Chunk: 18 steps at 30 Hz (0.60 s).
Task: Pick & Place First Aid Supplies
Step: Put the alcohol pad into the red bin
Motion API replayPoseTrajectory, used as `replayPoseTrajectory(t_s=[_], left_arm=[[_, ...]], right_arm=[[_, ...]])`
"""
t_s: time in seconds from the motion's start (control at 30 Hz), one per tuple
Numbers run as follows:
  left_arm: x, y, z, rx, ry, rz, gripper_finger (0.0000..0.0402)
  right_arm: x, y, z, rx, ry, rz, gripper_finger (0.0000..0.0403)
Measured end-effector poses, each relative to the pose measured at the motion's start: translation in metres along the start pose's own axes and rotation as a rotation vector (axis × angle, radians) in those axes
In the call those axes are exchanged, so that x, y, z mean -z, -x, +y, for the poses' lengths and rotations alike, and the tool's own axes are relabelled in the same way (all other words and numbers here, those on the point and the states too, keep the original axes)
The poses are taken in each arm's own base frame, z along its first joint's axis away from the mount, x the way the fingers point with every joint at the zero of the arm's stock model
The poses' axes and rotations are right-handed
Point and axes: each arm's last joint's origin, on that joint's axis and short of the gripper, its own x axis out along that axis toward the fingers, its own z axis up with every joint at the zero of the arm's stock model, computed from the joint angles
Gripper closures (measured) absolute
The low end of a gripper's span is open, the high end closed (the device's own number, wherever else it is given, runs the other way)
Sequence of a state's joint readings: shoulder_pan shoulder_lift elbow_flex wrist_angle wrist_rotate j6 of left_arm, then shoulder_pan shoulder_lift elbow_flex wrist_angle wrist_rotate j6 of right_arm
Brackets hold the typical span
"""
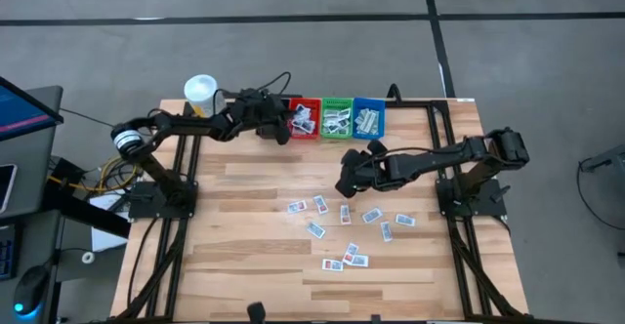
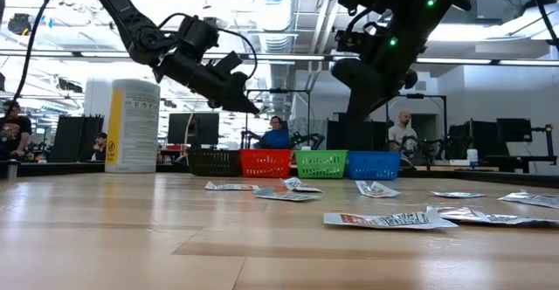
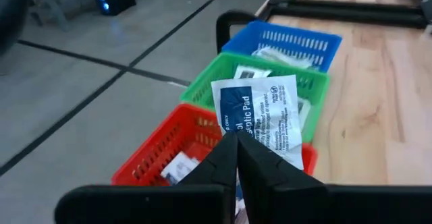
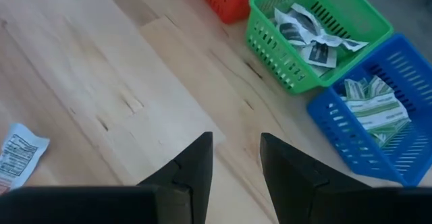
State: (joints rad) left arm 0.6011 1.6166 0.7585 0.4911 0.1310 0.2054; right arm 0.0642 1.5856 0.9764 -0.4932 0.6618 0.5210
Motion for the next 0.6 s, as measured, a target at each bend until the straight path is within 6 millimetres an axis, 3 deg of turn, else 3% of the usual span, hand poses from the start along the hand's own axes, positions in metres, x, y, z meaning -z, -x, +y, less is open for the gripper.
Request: replayPoseTrajectory(t_s=[0.2,0.6], left_arm=[[0.019,-0.010,0.004,-0.006,0.017,0.069,0.0389],[0.019,-0.014,0.005,-0.014,0.013,0.038,0.0382]], right_arm=[[-0.002,-0.003,-0.004,0.002,-0.013,0.010,0.0285],[-0.002,-0.004,-0.004,0.003,-0.015,0.012,0.0285]])
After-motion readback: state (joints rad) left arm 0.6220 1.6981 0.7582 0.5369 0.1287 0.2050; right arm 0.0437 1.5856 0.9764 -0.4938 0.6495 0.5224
